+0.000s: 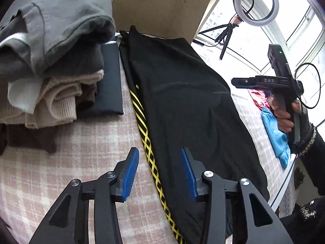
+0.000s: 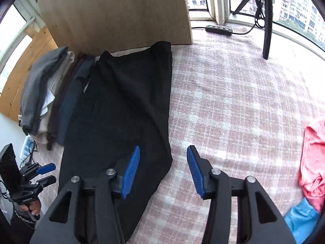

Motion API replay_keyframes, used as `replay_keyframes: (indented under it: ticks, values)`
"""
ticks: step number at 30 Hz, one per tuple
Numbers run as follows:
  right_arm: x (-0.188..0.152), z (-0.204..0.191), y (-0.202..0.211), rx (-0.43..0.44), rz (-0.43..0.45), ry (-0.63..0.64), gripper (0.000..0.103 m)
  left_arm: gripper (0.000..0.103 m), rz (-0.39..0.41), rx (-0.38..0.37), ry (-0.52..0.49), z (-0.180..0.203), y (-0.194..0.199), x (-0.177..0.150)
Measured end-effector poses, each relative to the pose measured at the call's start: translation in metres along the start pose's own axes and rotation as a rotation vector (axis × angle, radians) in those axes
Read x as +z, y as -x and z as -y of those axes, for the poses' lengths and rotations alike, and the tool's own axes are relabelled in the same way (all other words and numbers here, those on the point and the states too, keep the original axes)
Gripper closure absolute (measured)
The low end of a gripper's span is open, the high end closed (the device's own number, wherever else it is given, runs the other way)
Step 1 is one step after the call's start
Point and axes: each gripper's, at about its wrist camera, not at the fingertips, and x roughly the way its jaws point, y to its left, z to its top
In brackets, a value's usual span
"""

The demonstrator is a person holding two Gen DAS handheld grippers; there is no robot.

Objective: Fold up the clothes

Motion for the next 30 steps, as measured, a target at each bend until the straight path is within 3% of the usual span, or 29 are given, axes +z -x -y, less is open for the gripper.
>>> replay_keyframes:
  ticks: [5,7,10,13,17,21,27,30]
  values:
    - [-0.014,0.020,-0.006,0.048,-0.038,-0.099,0.055,0.056,-0.038,0.057,-0.021,0.000,-0.026,0.023]
    - [-0.018,0.024,-0.008,0.104,-0.041,-0.125,0.055,0.055,-0.047,0.044,-0.016,-0.001,-0.031,0.030]
    - [-0.029,0.017,-0.016,0.120,-0.038,-0.099,0.055,0.053,-0.056,0.024,-0.001,-0.002,-0.035,0.039]
    - [-0.029,0.007,-0.017,0.140,-0.031,-0.066,0.055,0.061,-0.063,0.045,-0.010,-0.002,-0.036,0.045]
    - [-0.032,-0.004,-0.021,0.206,-0.038,-0.040,0.055,0.100,-0.090,0.038,-0.015,-0.003,-0.039,0.039]
    - [-0.030,-0.004,-0.022,0.250,-0.044,-0.057,0.055,0.100,-0.076,0.031,-0.032,-0.004,-0.035,0.038]
    - [-0.032,0.016,-0.030,0.382,-0.041,-0.177,0.055,0.101,-0.007,-0.044,0.035,-0.025,-0.010,0.037]
    - [-0.028,0.005,-0.035,0.386,-0.039,-0.148,0.055,0.101,-0.013,-0.042,0.047,-0.028,-0.010,0.034]
